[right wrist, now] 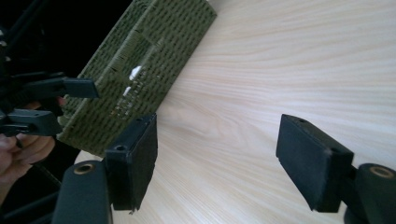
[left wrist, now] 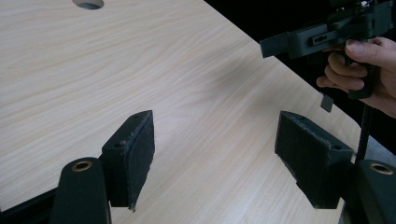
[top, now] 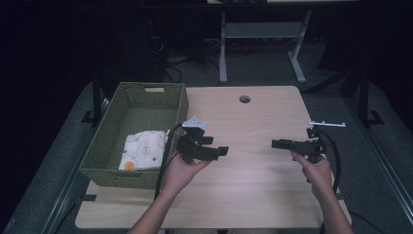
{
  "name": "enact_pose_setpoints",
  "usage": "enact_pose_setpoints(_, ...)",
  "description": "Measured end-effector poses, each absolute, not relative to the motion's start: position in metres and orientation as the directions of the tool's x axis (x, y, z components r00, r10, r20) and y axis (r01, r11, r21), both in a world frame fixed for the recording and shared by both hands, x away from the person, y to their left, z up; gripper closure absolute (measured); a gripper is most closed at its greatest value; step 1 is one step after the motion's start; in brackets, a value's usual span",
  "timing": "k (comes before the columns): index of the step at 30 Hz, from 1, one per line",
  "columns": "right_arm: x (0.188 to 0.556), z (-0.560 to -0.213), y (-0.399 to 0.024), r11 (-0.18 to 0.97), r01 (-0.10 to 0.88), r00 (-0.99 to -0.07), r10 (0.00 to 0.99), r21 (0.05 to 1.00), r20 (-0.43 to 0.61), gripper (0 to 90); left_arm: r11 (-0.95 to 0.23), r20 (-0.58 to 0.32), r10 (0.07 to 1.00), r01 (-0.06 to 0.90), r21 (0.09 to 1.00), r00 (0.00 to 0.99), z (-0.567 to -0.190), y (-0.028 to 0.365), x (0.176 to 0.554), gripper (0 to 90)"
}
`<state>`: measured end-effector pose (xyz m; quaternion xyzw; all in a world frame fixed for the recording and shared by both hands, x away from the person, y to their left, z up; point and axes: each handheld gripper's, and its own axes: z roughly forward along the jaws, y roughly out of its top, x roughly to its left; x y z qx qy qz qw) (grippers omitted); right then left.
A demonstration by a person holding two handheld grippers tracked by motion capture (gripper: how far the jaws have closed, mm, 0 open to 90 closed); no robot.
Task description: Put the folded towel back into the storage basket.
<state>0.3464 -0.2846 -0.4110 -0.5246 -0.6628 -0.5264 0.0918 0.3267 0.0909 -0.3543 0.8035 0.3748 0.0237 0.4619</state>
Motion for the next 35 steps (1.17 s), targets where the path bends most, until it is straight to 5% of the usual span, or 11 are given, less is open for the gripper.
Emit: enact_pose_setpoints(35,0.301,-0.442,-0.324,-0.095,0.803,-0.399,0.648,0.588,0.649,27.3,-0.313,-0.334,0.6,0.597,0.739,0.727,-0.382,0.076,0.313,26.4)
